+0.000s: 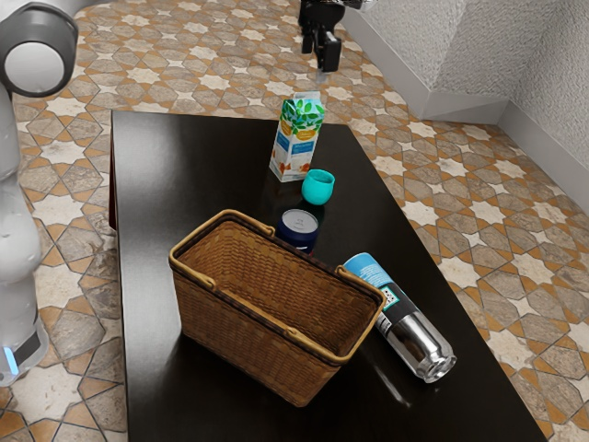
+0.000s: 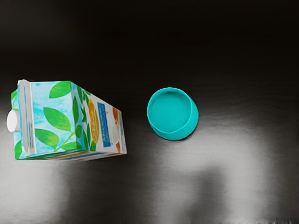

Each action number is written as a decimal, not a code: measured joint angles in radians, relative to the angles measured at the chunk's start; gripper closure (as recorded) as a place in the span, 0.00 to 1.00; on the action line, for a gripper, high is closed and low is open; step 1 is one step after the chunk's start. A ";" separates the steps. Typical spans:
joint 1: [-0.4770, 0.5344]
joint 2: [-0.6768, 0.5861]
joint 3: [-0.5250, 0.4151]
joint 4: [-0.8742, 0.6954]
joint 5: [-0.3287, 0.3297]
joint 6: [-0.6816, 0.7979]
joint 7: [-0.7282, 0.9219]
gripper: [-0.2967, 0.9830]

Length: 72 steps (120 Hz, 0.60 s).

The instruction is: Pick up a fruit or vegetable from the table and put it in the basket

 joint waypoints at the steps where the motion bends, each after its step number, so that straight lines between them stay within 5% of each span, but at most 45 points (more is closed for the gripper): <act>1: -0.003 0.000 0.000 0.000 0.000 0.000 0.001 0.23; 21: -0.039 -0.048 -0.034 0.132 0.030 -0.002 0.018 0.23; 48: -0.425 0.008 -0.087 0.056 0.063 -0.011 -0.005 0.23; 72: -0.578 0.013 -0.084 0.015 0.130 -0.013 0.024 0.23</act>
